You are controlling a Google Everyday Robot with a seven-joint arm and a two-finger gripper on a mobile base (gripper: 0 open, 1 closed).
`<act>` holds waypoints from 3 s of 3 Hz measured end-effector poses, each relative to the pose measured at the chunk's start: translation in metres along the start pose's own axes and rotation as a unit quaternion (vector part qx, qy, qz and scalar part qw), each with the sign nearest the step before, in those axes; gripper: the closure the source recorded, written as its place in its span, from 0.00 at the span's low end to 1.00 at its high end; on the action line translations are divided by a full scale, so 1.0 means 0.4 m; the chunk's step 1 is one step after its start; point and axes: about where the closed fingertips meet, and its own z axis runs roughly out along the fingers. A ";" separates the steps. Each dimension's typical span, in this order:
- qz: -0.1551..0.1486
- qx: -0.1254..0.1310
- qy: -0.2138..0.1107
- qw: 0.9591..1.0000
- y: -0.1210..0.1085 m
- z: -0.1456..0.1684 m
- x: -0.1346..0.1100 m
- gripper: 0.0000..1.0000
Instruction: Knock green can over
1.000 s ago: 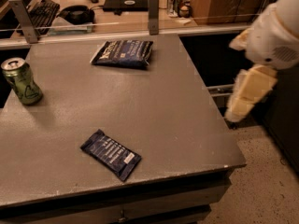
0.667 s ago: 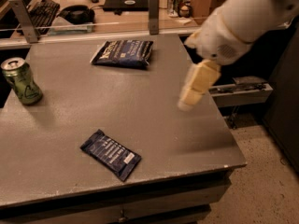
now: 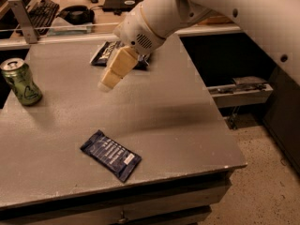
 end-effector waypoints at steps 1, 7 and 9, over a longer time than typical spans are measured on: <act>0.000 0.000 0.000 1.000 0.000 0.000 0.000 0.00; -0.063 -0.098 -0.198 0.973 0.040 0.571 -0.318 0.17; -0.043 -0.076 -0.199 0.976 0.021 0.550 -0.292 0.64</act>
Offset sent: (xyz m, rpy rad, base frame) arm 0.0247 0.1188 -0.0037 0.2158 -0.0963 0.1484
